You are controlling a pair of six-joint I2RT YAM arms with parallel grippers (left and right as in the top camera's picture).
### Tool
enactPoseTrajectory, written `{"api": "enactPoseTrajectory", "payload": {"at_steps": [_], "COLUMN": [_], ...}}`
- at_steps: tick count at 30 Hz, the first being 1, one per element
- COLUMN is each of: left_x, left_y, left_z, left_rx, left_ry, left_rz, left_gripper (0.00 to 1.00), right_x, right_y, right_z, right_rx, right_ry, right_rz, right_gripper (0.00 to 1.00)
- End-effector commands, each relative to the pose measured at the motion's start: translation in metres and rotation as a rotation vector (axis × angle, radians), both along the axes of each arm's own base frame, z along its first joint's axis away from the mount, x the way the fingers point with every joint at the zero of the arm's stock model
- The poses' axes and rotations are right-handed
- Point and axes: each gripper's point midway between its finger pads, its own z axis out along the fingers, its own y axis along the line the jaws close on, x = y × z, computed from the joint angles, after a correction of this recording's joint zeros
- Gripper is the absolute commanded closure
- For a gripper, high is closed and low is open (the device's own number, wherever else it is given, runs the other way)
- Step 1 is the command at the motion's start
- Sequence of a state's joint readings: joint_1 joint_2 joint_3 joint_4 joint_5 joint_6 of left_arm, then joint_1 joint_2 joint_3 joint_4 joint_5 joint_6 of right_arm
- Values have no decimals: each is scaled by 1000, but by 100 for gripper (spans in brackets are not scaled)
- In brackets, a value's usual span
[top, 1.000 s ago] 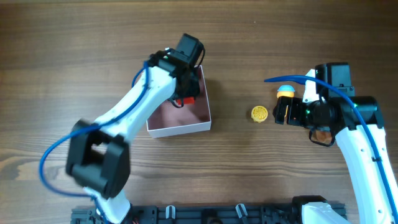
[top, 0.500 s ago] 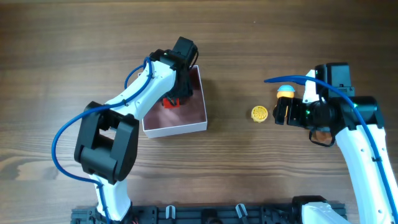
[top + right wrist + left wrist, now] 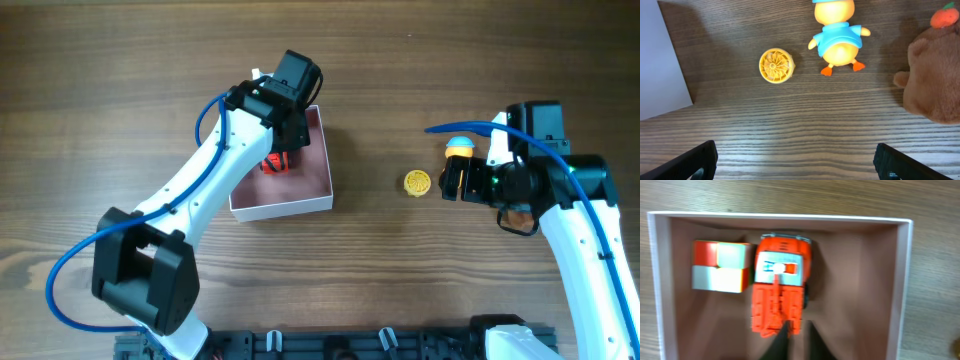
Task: Pack container
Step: 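Lower the red truck with the left gripper into the box beside the cube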
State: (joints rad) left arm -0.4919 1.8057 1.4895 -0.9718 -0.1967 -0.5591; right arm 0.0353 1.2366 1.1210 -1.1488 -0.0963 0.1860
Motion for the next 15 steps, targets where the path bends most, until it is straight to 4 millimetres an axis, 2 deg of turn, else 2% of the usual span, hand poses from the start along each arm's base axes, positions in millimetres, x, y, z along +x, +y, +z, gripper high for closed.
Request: {"api": "enactPoseTrajectory", "payload": {"at_steps": [1,6,11,15], "left_x": [-2,4,16,16], "left_y": [-20,-26,-4,3], "left_z": [-22,-62,-61,-60], "left_rx": [-32,-22,93,130], "left_ry": [50,110,50,47], "left_rz": [-41,-44,-5,3], "left_gripper": [96,96,91,90], "right_x": [4,4,4,4], "right_y": [-4,-4,-4,-4], "right_z": [4,4,4,4], "right_rx": [-17,-17,-17,-17], "right_ry": [-12,-11,-10,-10], "right_rz": [-7,-7,-7,-7], "right_gripper": [0,0,0,0]}}
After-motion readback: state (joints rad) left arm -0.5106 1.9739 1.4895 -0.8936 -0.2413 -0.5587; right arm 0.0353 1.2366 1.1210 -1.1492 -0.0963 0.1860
